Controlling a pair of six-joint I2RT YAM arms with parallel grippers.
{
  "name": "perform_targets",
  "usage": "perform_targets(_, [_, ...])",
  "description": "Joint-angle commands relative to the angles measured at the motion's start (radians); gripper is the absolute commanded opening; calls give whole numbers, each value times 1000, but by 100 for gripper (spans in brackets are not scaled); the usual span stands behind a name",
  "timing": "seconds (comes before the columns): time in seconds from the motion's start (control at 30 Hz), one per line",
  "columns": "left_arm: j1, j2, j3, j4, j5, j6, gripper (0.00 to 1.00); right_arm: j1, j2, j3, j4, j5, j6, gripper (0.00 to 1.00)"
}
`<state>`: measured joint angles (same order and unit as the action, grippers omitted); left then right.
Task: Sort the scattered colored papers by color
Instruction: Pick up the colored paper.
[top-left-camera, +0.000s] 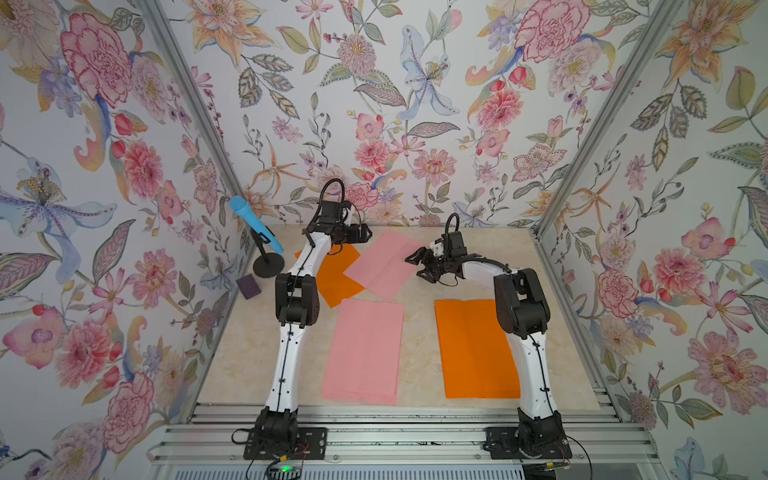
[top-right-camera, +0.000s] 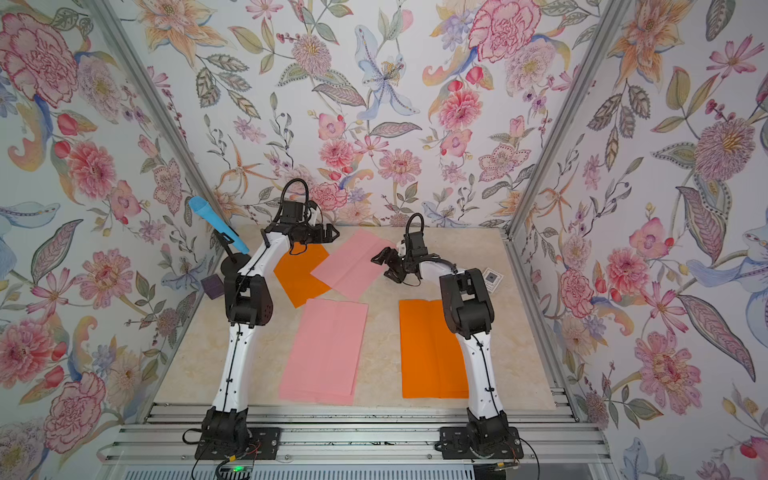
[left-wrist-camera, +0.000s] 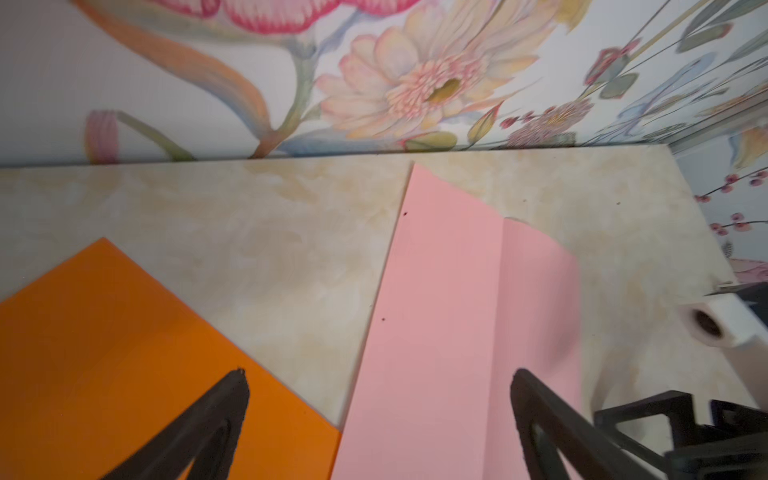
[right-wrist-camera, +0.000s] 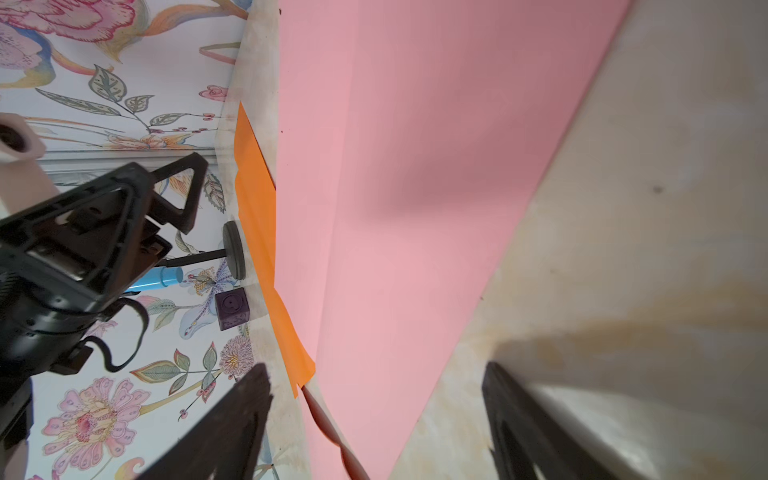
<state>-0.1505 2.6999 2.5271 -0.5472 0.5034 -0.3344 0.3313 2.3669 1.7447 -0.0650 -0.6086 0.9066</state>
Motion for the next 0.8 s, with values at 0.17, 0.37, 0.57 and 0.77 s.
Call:
perform_targets(0.17, [-15,59,-30,-6,-57,83,100,24,40,37,-58,39,3,82])
perform_targets(0.37, [-21,61,-64,22,0,57,100,31,58,45,-58,47,18,82])
perform_targets(0.57, [-67,-1,-169,39,24,62,100,30,84,67,-57,35,32,82])
perform_targets(0.77, [-77,-44,-218,54,30,26,100,26,89,68,-56,27,32,82])
